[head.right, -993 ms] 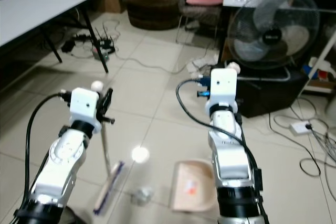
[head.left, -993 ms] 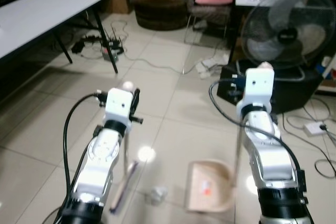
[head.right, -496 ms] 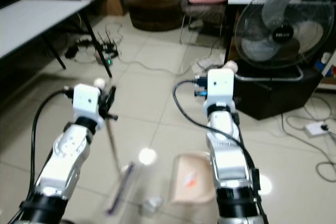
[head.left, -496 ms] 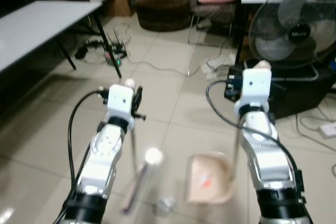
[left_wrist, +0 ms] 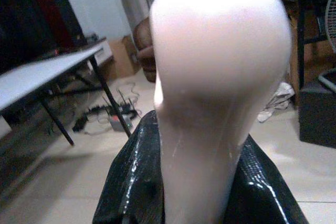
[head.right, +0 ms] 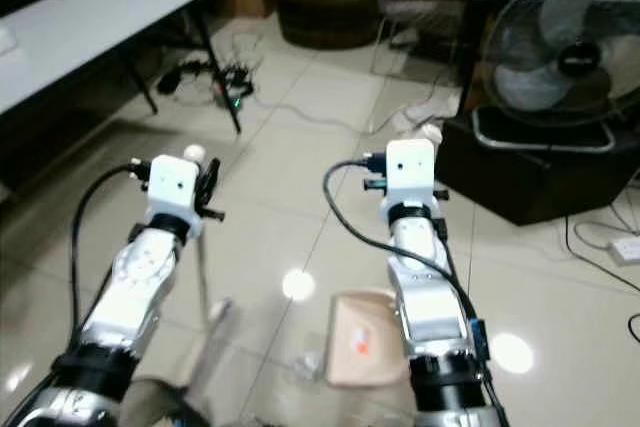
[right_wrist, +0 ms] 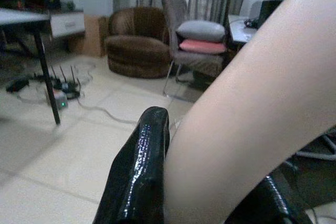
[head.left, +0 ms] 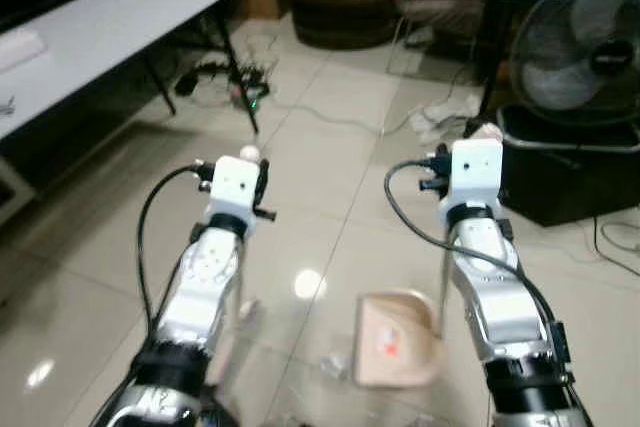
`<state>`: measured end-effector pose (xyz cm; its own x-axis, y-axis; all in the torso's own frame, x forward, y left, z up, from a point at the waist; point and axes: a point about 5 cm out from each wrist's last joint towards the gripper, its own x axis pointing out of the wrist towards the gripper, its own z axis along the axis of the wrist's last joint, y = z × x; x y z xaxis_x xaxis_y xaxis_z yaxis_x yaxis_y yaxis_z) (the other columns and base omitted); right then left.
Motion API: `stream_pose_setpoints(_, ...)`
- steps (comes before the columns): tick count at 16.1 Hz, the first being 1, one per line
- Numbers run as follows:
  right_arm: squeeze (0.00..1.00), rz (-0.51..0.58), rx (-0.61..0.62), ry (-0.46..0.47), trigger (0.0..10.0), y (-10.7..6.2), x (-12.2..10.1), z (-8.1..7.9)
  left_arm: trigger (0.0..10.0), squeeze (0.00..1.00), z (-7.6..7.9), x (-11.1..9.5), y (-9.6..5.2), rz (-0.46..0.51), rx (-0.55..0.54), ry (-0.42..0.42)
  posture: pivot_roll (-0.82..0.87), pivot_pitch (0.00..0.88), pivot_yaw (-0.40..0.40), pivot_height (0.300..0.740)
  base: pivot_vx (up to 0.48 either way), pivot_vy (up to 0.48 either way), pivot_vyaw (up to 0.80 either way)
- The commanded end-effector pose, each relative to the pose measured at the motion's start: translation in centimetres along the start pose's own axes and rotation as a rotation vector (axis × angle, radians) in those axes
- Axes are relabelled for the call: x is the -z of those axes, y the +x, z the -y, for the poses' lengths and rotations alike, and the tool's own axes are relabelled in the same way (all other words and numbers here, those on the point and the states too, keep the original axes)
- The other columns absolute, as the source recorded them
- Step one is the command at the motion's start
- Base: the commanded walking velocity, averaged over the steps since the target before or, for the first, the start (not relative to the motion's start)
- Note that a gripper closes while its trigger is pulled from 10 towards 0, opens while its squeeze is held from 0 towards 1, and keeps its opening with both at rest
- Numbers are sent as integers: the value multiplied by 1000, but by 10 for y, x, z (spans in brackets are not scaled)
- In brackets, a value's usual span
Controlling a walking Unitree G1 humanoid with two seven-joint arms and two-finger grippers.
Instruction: Sweep floor
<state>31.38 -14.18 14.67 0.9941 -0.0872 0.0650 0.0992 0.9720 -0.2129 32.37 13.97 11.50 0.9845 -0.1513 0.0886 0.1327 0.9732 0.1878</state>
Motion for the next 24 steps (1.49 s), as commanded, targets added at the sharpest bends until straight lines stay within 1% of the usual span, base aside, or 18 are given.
stream_pose_setpoints(1, 0, 53, -6, -9, 10000, 4, -9, -1, 10000, 0, -5, -7, 7, 43, -28, -6, -74, 173, 140, 740, 0, 0, 0)
stream_pose_setpoints(4, 0, 58, -18, -27, 10000, 10, -7, -4, 10000, 0, -8, -7, 13, 48, -48, -26, -83, 235, 160, 740, 0, 0, 0)
stream_pose_setpoints(5, 0, 71, -18, -45, 10000, 17, -7, -3, 10000, 0, -10, -8, 19, 63, -61, -54, -91, 271, 165, 740, 0, 0, 0)
stream_pose_setpoints(6, 0, 72, -15, -47, 10000, 20, -6, -2, 10000, 0, -9, -8, 21, 61, -66, -55, -89, 281, 168, 740, 0, 0, 0)
stream_pose_setpoints(8, 0, 68, 1, -74, 10000, 27, 3, -2, 10000, 0, -1, -6, 27, 54, -71, -59, -64, 308, 173, 740, 0, 0, 0)
stream_pose_setpoints(10, 0, 81, 4, -86, 10000, 27, 3, -5, 10000, 0, 3, -6, 30, 56, -69, -64, -61, 314, 171, 740, 0, 0, 0)
stream_pose_setpoints(12, 0, 121, -14, -105, 10000, 25, 2, -18, 10000, 0, 8, -5, 32, 62, -74, -70, -71, 322, 171, 740, 0, 0, 0)
stream_pose_setpoints(13, 0, 139, -48, -109, 10000, 24, 2, -25, 10000, 0, 10, -4, 32, 60, -70, -63, -70, 321, 174, 740, 0, 0, 0)
stream_pose_setpoints(14, 0, 185, -128, -128, 10000, 18, 3, -44, 10000, 0, 16, -5, 35, 63, -67, -72, -69, 320, 176, 740, 0, 0, 0)
stream_pose_setpoints(16, 0, 168, -158, -119, 10000, 12, 10, -60, 10000, 0, 25, -10, 40, 67, -62, -111, -65, 325, 176, 740, 0, 0, 0)
stream_pose_setpoints(17, 0, 162, -158, -116, 10000, 9, 13, -65, 10000, 0, 29, -14, 43, 78, -55, -145, -57, 325, 178, 740, 0, 0, 0)
stream_pose_setpoints(19, 0, 163, -150, -106, 10000, 6, 14, -71, 10000, 0, 37, -23, 48, 107, -18, -177, -52, 322, 181, 740, 0, 0, 0)
stream_pose_setpoints(21, 0, 164, -139, -85, 10000, 2, 16, -75, 10000, 0, 40, -35, 54, 142, -5, -238, -46, 319, 184, 740, 0, 0, 0)
stream_pose_setpoints(22, 0, 162, -136, -79, 10000, 0, 18, -76, 10000, 0, 40, -39, 56, 156, -5, -271, -43, 316, 185, 740, 0, 0, 0)
stream_pose_setpoints(23, 0, 156, -133, -78, 10000, -1, 20, -76, 10000, 0, 40, -46, 58, 176, 3, -321, -40, 313, 183, 740, 0, 0, 0)
stream_pose_setpoints(24, 0, 150, -126, -72, 10000, -1, 21, -75, 10000, 0, 41, -50, 59, 189, 16, -347, -36, 312, 181, 740, 0, 0, 0)
